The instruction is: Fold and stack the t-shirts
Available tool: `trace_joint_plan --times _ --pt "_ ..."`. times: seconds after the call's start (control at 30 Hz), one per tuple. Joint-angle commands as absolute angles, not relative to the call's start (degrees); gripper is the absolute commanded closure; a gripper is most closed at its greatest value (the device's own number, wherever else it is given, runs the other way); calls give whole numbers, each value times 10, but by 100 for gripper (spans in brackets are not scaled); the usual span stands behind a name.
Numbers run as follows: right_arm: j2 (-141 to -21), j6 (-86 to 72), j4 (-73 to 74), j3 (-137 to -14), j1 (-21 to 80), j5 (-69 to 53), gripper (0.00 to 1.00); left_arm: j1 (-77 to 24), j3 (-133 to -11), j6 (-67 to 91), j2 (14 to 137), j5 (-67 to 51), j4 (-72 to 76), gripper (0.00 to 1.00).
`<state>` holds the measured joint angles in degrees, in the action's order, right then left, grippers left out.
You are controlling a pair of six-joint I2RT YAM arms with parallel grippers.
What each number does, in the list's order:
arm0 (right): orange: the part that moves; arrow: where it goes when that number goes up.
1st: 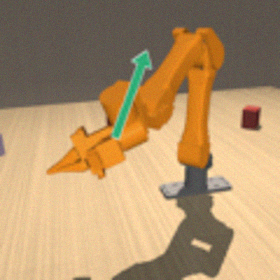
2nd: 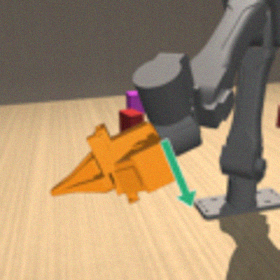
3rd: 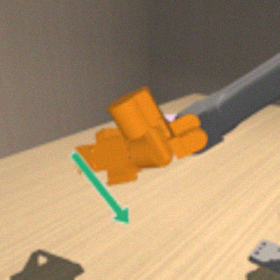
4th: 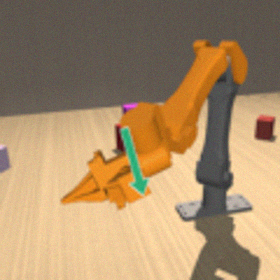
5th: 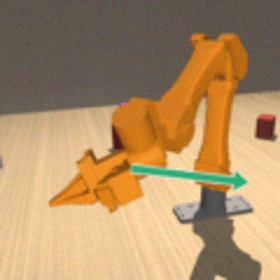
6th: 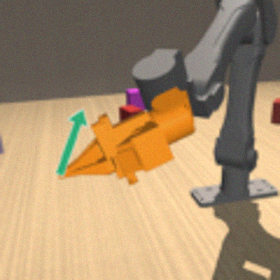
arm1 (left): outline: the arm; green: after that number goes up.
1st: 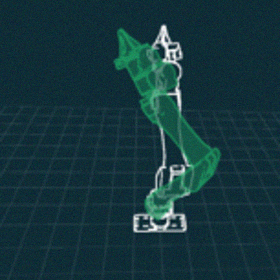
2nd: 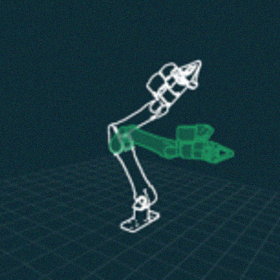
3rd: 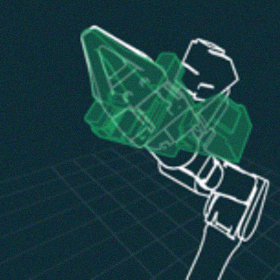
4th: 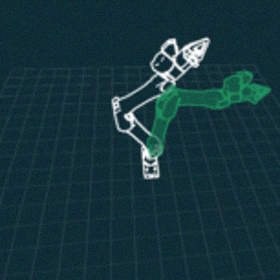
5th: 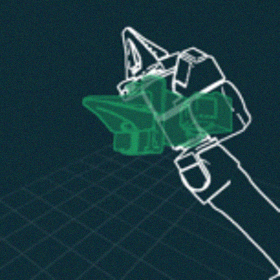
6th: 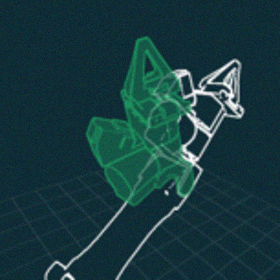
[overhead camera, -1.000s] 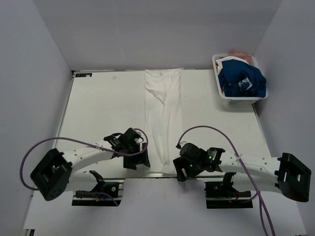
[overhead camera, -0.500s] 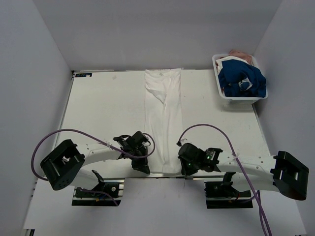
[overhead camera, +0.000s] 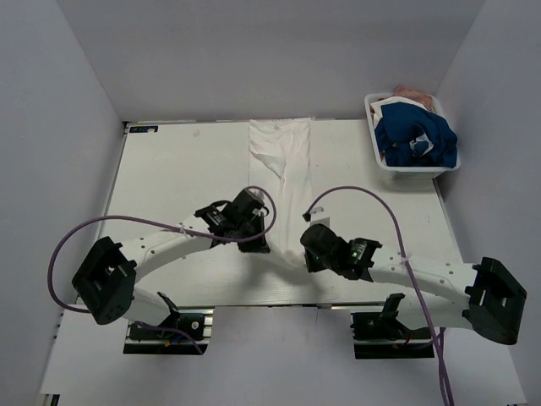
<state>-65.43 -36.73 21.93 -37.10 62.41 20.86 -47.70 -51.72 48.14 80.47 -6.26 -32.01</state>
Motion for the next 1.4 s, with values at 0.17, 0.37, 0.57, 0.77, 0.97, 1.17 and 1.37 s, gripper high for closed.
trace_joint_plan --times 0.17,0.37,0.57,0.77,0.97,1.17,1.37 --pt "-747 -286 92 -479 514 309 100 -386 -662 416 875 43 -295 100" --pt "-837 -248 12 -559 448 253 100 -324 -756 391 968 43 -285 100" --pt "-911 -219 -20 -619 382 211 100 -285 -842 350 1048 12 -261 100" --pt "-983 -205 -32 -669 339 163 100 -268 -899 325 1119 4 -261 100" --pt "-1041 -191 -26 -699 320 109 100 -252 -930 319 1164 -11 -266 100" --pt "-1103 -193 42 -793 300 101 67 -236 -987 319 1199 -11 -304 21" --pt "-1058 -192 73 -774 299 81 10 -230 -891 320 1103 -10 -297 0"
